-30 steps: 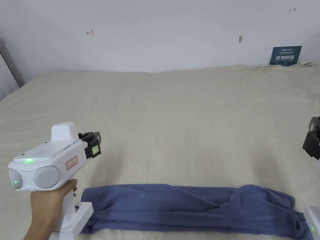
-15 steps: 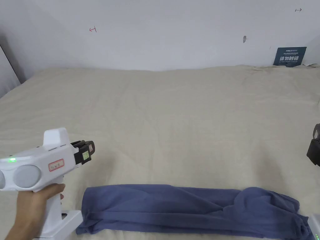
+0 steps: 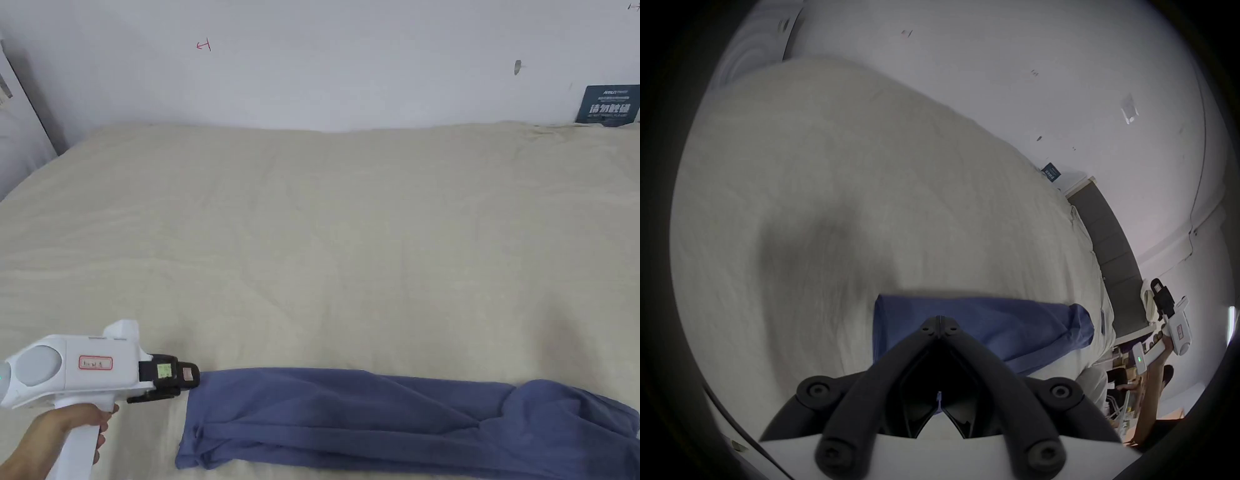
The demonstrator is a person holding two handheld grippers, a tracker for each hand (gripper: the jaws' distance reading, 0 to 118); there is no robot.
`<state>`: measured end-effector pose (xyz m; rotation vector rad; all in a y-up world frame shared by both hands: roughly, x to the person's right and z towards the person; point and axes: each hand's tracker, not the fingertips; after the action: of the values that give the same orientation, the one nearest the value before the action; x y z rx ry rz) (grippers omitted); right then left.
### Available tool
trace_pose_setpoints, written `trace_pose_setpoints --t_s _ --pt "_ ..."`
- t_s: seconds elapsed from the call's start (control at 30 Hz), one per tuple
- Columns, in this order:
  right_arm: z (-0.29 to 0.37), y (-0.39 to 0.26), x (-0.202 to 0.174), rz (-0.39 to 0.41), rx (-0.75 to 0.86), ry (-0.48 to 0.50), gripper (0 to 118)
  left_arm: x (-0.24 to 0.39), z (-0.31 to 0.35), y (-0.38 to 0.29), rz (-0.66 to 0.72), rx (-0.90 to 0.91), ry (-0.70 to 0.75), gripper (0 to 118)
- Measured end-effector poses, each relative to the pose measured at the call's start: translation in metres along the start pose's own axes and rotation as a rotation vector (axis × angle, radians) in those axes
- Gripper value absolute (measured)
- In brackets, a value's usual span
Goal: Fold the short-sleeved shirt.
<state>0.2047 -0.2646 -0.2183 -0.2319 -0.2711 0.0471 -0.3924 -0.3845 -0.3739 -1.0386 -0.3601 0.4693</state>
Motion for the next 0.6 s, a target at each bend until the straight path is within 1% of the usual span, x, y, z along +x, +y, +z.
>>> trace_pose_setpoints --t_s 0.1,0.17,0.2,0.23,0.3,0.33,0.37,0.4,0.43,0.6 --pt "-0.003 -0.003 -0.001 -0.004 -0.015 0.002 0 -0.008 -0.012 -0.008 0.013 -0.031 0.005 1" --pt "-0.005 -0.005 -0.002 -0.001 -0.022 -0.002 0 -0.012 -0.018 -0.01 0.033 -0.056 0.008 11" --pt "-0.004 -0.006 -0.003 0.001 -0.025 -0.003 0 -0.013 -0.02 -0.011 0.041 -0.068 0.008 19" --pt "-0.005 -0.007 -0.003 0.002 -0.028 -0.002 0 -0.013 -0.021 -0.012 0.042 -0.063 0.011 32" --pt "-0.006 -0.009 -0.004 0.002 -0.036 0.002 0 -0.012 -0.023 -0.012 0.032 -0.069 0.014 52" --pt "-0.006 -0.009 -0.005 0.002 -0.038 0.003 0 -0.01 -0.024 -0.012 0.026 -0.073 0.011 64" --pt "-0.006 -0.01 -0.005 0.002 -0.042 0.004 0 -0.008 -0.026 -0.013 0.018 -0.082 0.006 69" --pt "-0.006 -0.011 -0.006 0.003 -0.045 0.007 0 -0.008 -0.028 -0.012 0.01 -0.088 0.01 72" --pt "-0.007 -0.012 -0.006 0.002 -0.046 0.008 0 -0.006 -0.031 -0.012 0.002 -0.099 0.015 73" --pt "-0.006 -0.013 -0.008 -0.013 -0.056 0.027 0 -0.002 -0.045 -0.012 -0.054 -0.127 0.058 73"
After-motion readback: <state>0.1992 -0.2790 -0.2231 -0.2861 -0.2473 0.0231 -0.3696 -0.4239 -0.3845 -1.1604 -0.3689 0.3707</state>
